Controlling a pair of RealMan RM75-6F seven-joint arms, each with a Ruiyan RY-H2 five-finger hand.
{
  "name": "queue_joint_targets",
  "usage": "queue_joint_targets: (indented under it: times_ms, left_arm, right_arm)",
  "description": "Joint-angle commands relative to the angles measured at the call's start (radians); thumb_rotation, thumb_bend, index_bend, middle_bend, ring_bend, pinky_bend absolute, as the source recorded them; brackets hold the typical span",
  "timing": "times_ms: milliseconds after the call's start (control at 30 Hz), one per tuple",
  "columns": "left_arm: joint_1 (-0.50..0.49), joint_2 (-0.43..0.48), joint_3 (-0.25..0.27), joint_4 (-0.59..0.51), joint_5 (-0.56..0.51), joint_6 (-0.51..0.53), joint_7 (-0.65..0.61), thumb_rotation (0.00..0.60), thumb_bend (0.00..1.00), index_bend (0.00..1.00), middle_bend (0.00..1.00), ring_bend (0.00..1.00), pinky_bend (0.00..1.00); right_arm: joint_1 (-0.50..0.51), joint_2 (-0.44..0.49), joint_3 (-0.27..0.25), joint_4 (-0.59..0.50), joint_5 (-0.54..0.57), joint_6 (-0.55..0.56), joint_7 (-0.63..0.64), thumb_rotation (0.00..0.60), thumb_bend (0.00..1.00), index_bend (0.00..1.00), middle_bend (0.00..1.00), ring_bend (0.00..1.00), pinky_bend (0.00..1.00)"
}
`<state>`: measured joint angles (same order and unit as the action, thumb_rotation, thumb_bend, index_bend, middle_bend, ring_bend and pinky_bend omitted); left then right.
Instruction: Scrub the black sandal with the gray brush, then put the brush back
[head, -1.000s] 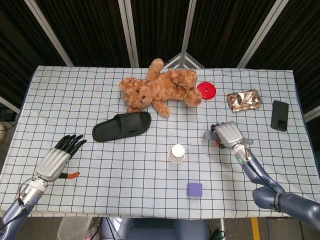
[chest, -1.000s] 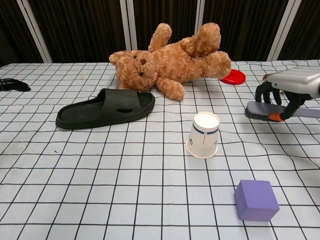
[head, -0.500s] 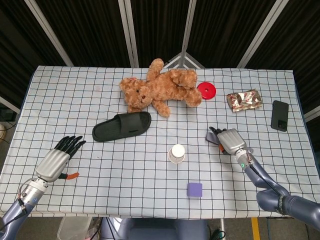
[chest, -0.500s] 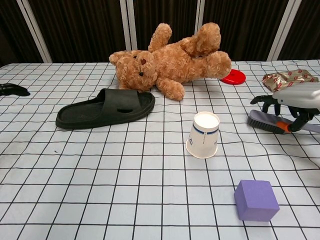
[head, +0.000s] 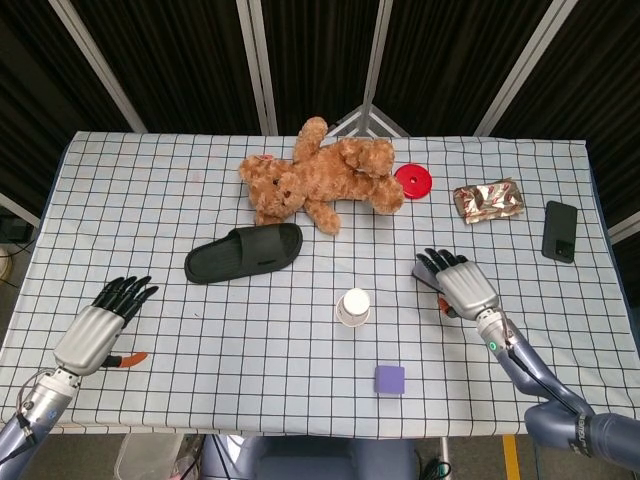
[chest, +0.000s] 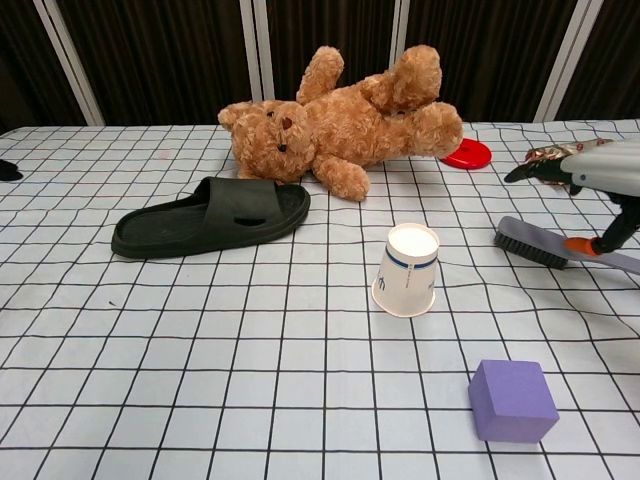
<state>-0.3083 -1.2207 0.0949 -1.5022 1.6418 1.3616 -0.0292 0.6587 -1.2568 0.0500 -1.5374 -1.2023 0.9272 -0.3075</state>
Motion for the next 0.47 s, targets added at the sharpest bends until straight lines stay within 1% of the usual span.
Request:
queue_joint_targets:
  times_ms: [33,67,100,133,167,200,233,300,367,467]
  left_arm:
    - [0.047,0.023,0.018,-0.013,-0.007,0.045,-0.011,0.555,0.05,0.00,0.00,0.00,0.00]
    - [0.059,0.026,0.020,-0.013,-0.013,0.056,-0.013,0.554,0.05,0.00,0.00,0.00,0.00]
    - [0.077,0.027,0.021,-0.008,-0.022,0.074,-0.014,0.554,0.04,0.00,0.00,0.00,0.00]
    - [0.088,0.028,0.021,-0.002,-0.026,0.086,-0.010,0.554,0.04,0.00,0.00,0.00,0.00]
    - [0.099,0.029,0.021,0.008,-0.023,0.104,-0.004,0.554,0.04,0.00,0.00,0.00,0.00]
    - [0.105,0.027,0.019,0.015,-0.017,0.119,-0.007,0.555,0.04,0.00,0.00,0.00,0.00]
    - [0.114,0.020,0.014,0.030,-0.008,0.144,-0.016,0.556,0.04,0.00,0.00,0.00,0.00]
    - [0.125,0.008,0.011,0.060,0.009,0.174,-0.025,0.558,0.05,0.00,0.00,0.00,0.00]
    - [0.130,-0.004,0.007,0.085,0.039,0.210,-0.038,0.561,0.05,0.00,0.00,0.00,0.00]
    - [0.137,-0.015,0.007,0.117,0.087,0.260,-0.051,0.572,0.05,0.00,0.00,0.00,0.00]
  right_arm:
    - [-0.113,0.081,-0.039,-0.157,-0.096,0.208,-0.062,0.600,0.43,0.00,0.03,0.03,0.12]
    - [-0.141,0.088,-0.050,-0.176,-0.119,0.255,-0.072,0.600,0.43,0.00,0.02,0.02,0.09]
    - [-0.185,0.092,-0.069,-0.195,-0.157,0.331,-0.084,0.600,0.43,0.00,0.01,0.01,0.07]
    - [-0.215,0.093,-0.084,-0.202,-0.183,0.379,-0.090,0.600,0.43,0.00,0.01,0.00,0.06]
    - [-0.268,0.093,-0.112,-0.208,-0.220,0.455,-0.093,0.600,0.43,0.00,0.00,0.00,0.05]
    - [-0.300,0.091,-0.128,-0.209,-0.242,0.497,-0.090,0.600,0.43,0.00,0.00,0.00,0.05]
    - [-0.349,0.086,-0.153,-0.206,-0.266,0.556,-0.076,0.600,0.43,0.00,0.00,0.00,0.05]
    - [-0.427,0.077,-0.185,-0.188,-0.286,0.641,-0.029,0.600,0.43,0.00,0.00,0.00,0.02]
    - [-0.485,0.064,-0.193,-0.148,-0.279,0.700,0.030,0.600,0.42,0.00,0.00,0.00,0.01]
    - [-0.509,0.080,-0.190,-0.112,-0.275,0.711,0.060,0.600,0.42,0.00,0.00,0.00,0.01]
